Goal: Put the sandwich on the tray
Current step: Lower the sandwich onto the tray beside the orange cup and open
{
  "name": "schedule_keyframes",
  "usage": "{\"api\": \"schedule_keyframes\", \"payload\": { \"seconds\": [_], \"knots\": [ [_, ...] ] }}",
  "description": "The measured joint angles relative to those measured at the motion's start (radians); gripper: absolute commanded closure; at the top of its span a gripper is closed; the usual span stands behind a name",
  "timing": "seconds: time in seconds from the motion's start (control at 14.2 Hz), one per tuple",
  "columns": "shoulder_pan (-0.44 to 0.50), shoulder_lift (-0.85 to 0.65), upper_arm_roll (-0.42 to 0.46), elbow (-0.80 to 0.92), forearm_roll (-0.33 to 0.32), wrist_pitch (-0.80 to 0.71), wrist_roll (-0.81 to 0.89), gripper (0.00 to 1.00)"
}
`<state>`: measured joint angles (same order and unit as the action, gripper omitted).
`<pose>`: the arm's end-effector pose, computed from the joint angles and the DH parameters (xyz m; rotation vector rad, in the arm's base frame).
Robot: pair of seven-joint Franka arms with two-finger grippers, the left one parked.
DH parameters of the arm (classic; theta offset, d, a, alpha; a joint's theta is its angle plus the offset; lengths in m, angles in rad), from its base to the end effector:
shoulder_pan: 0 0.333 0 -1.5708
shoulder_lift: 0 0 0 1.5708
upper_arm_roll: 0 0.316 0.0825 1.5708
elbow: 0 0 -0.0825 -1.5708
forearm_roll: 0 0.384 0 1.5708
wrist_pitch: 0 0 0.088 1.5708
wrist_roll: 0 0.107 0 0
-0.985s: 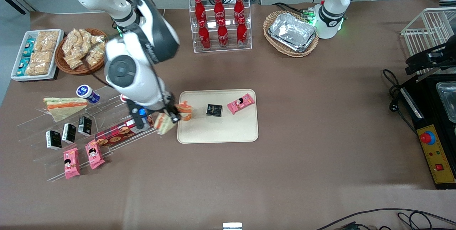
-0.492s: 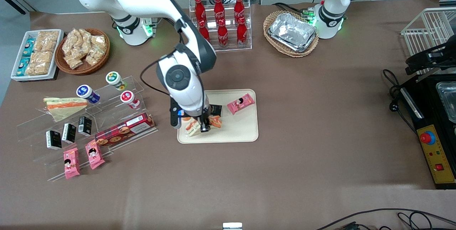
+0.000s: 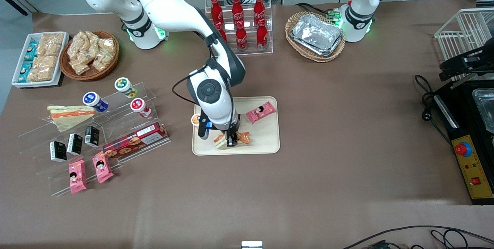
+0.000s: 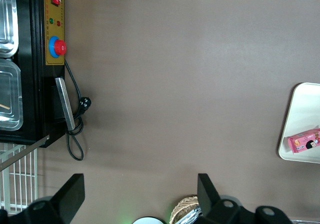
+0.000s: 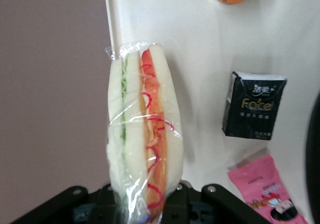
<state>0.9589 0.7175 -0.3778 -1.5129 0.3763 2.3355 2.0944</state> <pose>0.5746 0.4436 0.2768 -2.0168 2.1787 0.0204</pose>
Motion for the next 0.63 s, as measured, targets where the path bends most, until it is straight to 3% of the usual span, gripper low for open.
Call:
{"api": "schedule_keyframes", "payload": {
  "seconds": [0.63],
  "knots": [
    [0.023, 0.062, -0.001, 0.0, -0.003, 0.06, 0.043, 1.0]
  ]
}}
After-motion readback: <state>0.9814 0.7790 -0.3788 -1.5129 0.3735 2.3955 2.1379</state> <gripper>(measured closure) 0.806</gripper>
